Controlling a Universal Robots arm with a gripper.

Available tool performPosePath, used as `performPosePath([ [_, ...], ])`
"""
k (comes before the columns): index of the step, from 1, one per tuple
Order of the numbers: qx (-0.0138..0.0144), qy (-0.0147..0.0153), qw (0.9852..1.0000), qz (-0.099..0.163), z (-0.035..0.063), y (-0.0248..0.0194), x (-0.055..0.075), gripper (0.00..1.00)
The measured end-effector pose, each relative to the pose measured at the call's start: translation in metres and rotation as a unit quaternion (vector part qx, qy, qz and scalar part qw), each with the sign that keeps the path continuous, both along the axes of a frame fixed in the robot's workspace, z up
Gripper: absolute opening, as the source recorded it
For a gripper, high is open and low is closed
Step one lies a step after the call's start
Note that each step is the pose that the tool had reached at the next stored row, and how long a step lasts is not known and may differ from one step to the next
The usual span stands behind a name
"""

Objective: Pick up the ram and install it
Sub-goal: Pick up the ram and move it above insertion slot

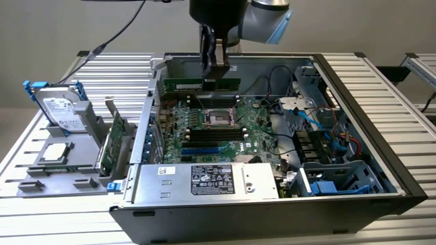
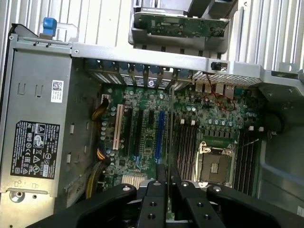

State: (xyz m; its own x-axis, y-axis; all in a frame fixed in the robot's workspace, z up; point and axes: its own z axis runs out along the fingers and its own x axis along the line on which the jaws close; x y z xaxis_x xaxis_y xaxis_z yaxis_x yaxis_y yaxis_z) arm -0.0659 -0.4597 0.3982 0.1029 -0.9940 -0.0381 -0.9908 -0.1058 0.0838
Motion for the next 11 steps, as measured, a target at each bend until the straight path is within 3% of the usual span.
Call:
performPosePath([
  [3,0.0004,0.0000,1.0000,0.000,-0.0022,0.0066,0.003,0.14],
  [11,0.0014,0.0000,1.0000,0.000,-0.0076,0.0166,0.017,0.14],
])
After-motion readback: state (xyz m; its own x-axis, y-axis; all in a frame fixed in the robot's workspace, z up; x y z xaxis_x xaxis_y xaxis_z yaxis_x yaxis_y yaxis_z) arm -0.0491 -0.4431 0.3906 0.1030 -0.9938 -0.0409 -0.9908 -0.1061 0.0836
